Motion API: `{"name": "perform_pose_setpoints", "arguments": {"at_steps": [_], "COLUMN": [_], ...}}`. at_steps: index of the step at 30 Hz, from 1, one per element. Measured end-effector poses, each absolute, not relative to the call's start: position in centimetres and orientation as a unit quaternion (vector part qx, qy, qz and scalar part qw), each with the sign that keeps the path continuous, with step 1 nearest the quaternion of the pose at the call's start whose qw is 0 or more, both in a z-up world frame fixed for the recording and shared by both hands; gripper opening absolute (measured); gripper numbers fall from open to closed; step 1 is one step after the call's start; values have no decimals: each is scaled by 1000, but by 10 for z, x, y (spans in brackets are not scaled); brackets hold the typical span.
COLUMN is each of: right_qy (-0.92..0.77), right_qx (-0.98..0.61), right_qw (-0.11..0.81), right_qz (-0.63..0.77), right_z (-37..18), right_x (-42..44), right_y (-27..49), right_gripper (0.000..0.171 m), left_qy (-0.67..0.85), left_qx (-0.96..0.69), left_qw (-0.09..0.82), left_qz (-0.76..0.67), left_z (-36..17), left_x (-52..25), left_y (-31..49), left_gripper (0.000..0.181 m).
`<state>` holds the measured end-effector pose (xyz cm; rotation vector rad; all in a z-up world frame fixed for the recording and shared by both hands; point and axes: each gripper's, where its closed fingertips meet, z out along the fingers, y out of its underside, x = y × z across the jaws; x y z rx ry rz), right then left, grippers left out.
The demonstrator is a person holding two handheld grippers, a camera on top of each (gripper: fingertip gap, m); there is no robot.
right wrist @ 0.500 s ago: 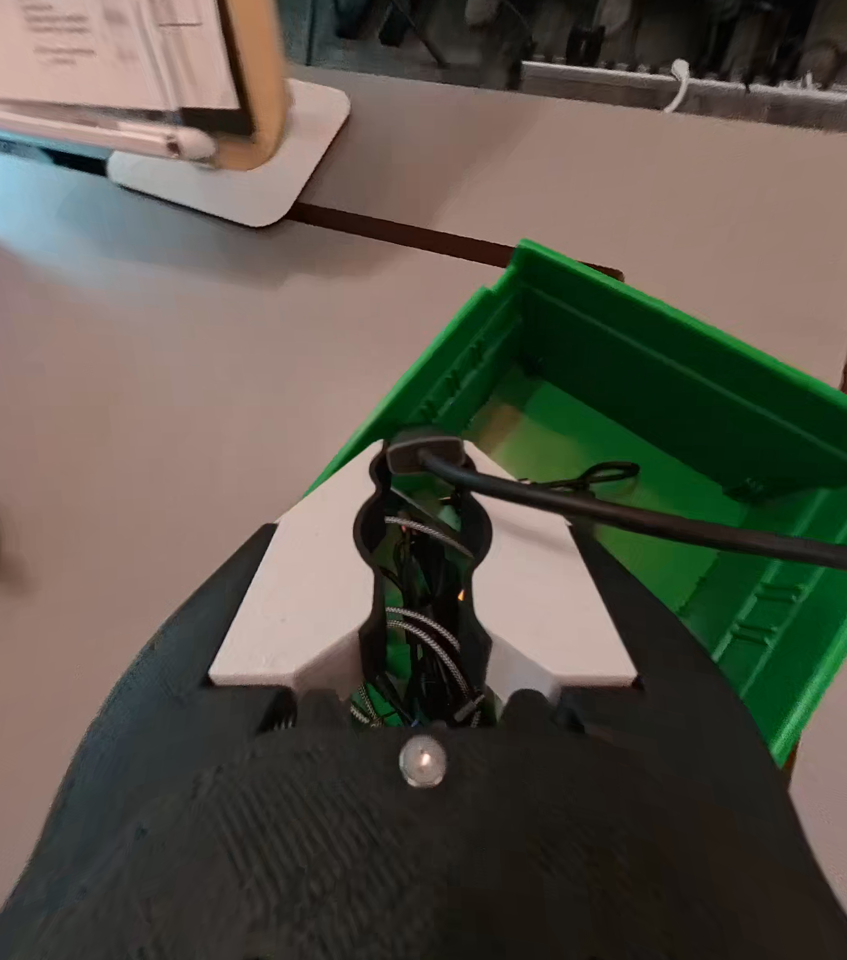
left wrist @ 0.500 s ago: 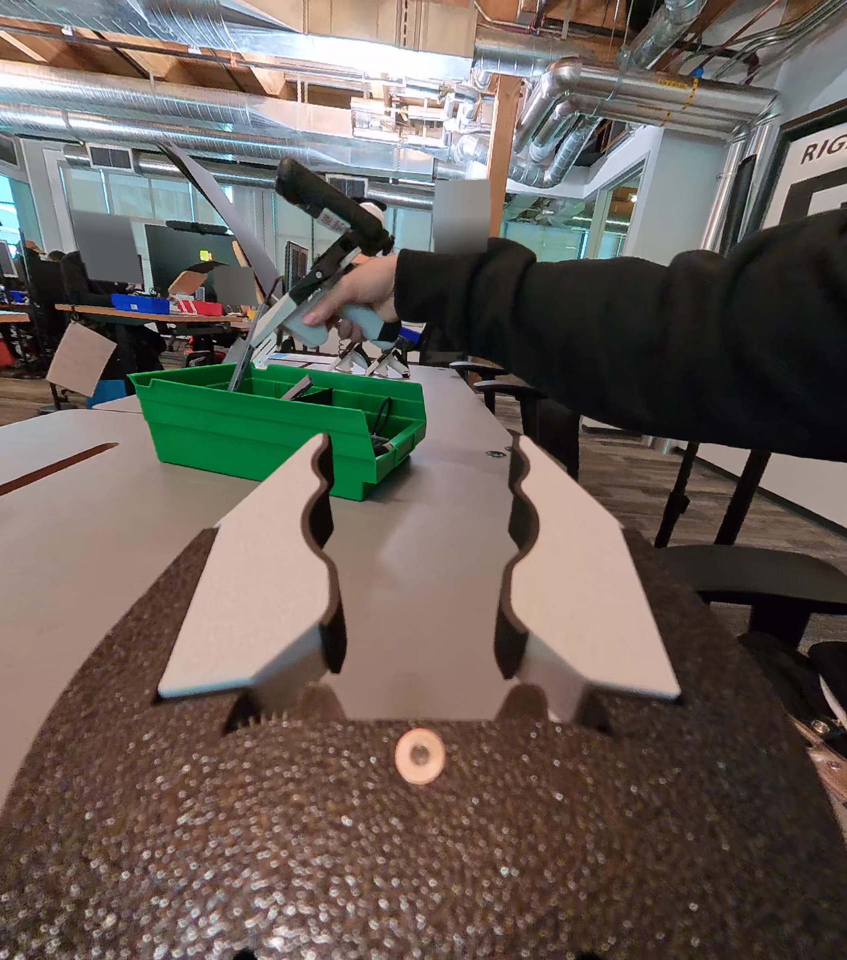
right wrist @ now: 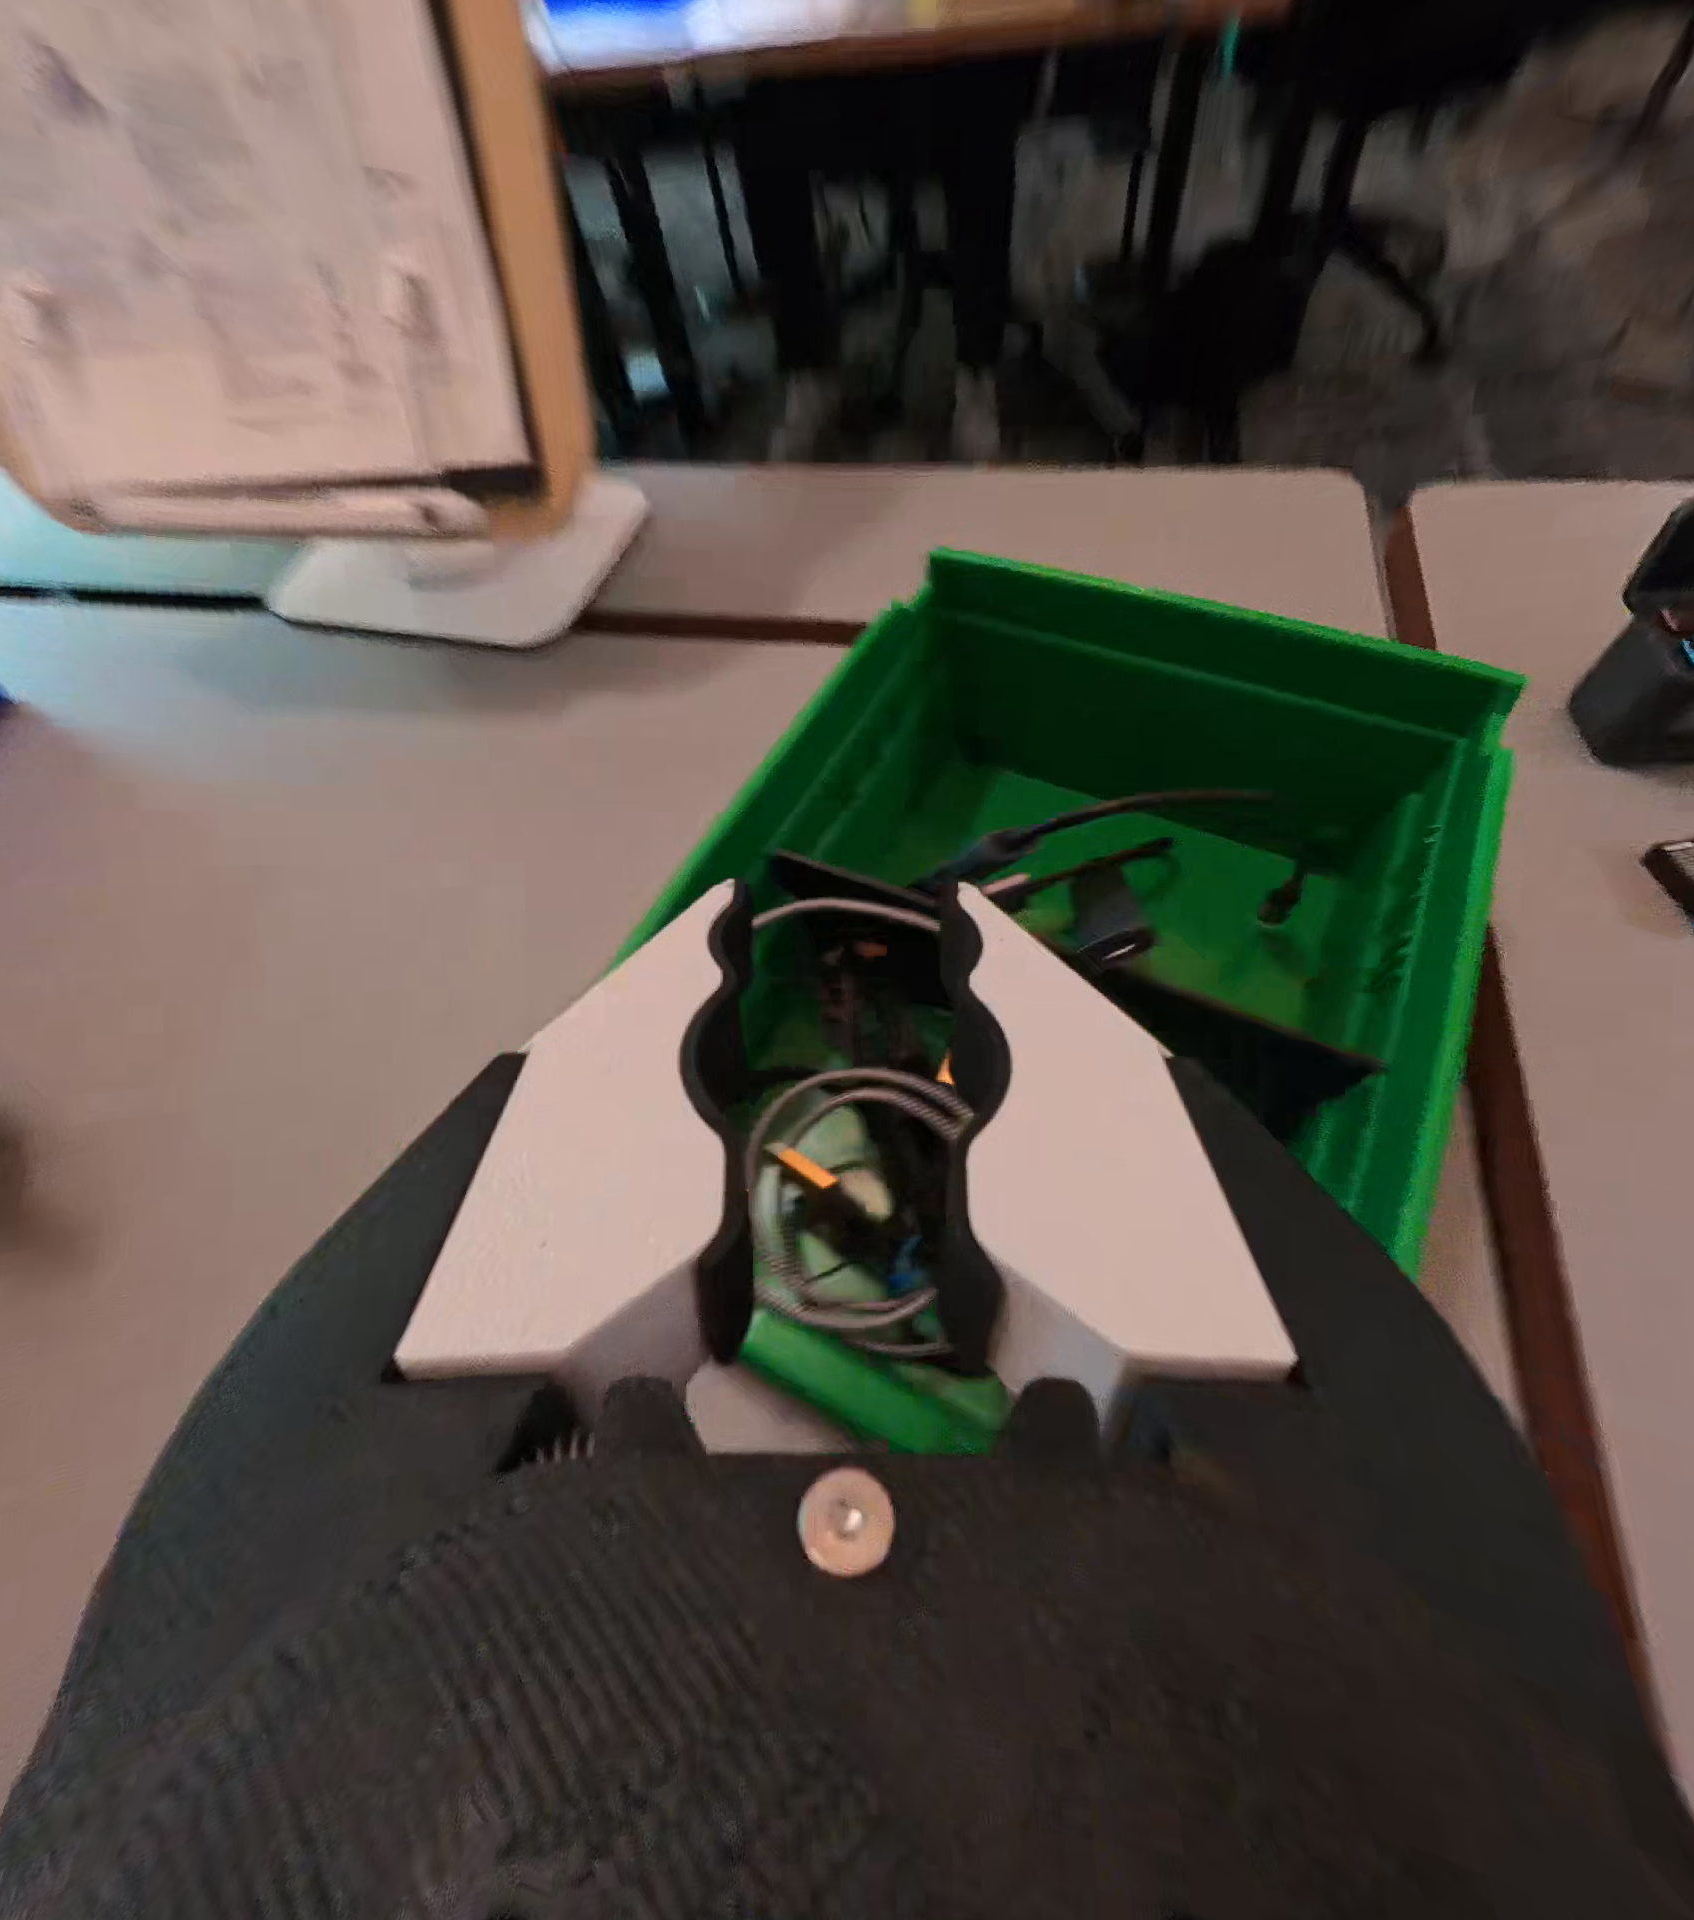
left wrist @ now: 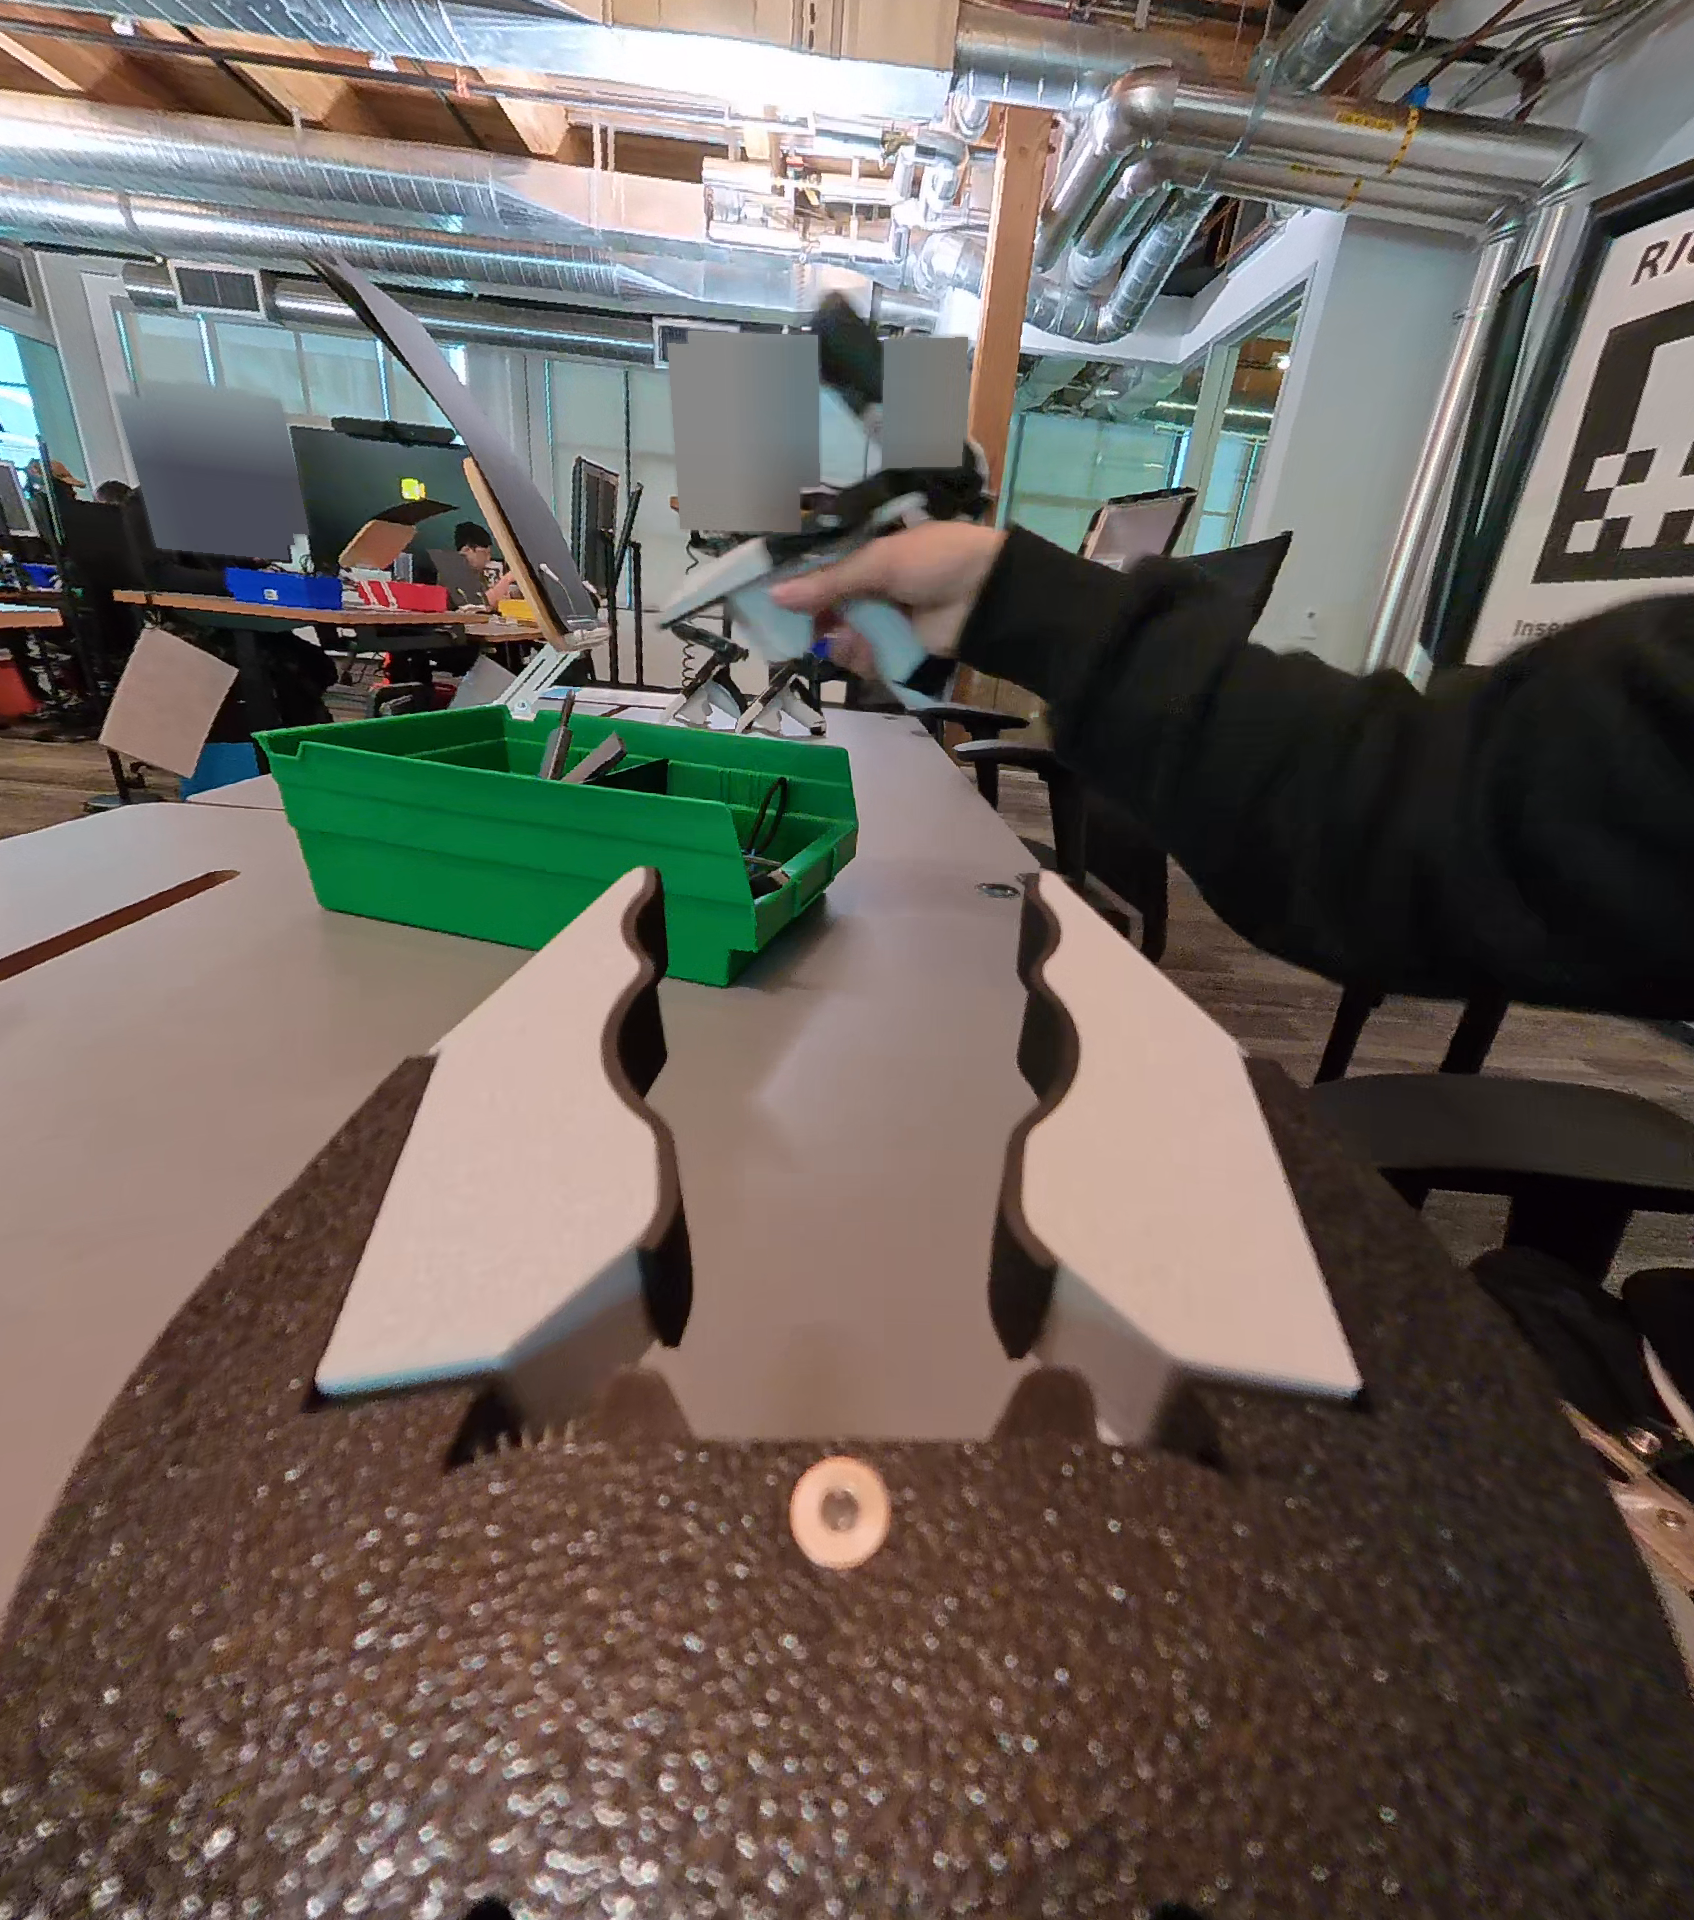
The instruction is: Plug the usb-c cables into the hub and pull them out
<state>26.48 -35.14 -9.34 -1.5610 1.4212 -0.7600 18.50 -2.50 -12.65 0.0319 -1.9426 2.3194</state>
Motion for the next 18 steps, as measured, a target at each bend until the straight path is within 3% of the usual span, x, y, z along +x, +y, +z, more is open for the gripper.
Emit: {"name": "perform_pose_setpoints", "arguments": {"at_steps": [3,7,10,11,18], "right_qy": [546,603,646,663,651], "right_qx": [-601,-497,-480,-467,-451], "right_qw": [449,378,378,368,420], "right_qz": [-372,-497,-457,-455,-443], "right_z": [-109,-139,-163,-168,-183], "right_x": [207,161,157,155,179], "right_y": [-337,-399,-427,-438,-445], "right_gripper": [36,41,70,73,41], "left_qy": [-661,-702,-712,-711,-744], "left_qx": [22,45,113,136,236], "left_qw": [43,-16,-78,-80,-59], "left_qz": [749,711,688,686,622], "left_z": [-133,-146,-152,-151,-165], "left_x": [187,192,208,209,213], "left_y": [-31,-47,-68,-81,-210], "left_gripper": [66,65,64,63,63]}}
